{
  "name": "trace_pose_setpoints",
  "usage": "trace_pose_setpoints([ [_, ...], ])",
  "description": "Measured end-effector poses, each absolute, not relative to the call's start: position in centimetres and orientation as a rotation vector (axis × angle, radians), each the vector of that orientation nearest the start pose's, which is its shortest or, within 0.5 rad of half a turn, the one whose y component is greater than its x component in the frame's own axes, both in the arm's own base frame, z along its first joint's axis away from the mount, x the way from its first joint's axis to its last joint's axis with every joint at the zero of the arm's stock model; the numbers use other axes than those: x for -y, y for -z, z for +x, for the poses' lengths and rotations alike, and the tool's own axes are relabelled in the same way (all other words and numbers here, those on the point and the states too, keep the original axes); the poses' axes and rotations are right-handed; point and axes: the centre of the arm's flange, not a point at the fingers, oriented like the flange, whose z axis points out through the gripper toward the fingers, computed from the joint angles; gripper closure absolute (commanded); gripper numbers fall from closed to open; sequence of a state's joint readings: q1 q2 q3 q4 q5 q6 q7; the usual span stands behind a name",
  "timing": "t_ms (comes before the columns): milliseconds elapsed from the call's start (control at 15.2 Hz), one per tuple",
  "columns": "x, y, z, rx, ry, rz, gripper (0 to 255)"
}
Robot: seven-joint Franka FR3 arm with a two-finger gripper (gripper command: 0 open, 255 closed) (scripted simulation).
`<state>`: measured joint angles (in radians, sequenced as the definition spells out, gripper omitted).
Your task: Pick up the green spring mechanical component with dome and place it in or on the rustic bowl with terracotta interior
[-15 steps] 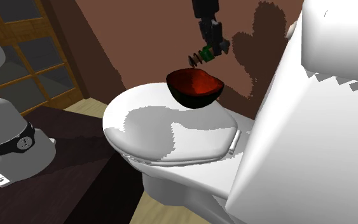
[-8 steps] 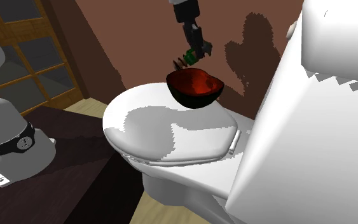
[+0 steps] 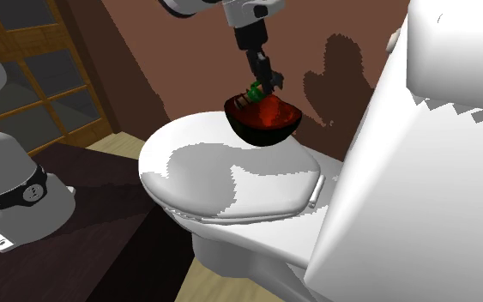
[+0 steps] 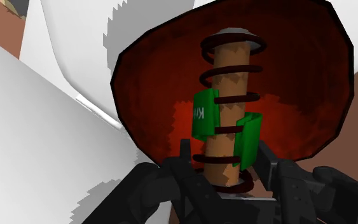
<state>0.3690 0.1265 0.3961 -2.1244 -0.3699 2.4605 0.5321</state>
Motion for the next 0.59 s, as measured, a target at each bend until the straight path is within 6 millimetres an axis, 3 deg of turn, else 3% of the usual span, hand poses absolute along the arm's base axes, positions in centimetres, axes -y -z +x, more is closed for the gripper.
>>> trace_pose_setpoints([
  [198, -39.8, -36.5, 42.1, 0.758, 0.486, -3.048, 255],
  [594, -39.9, -36.1, 42.1, 0.758, 0.487, -3.048, 255],
])
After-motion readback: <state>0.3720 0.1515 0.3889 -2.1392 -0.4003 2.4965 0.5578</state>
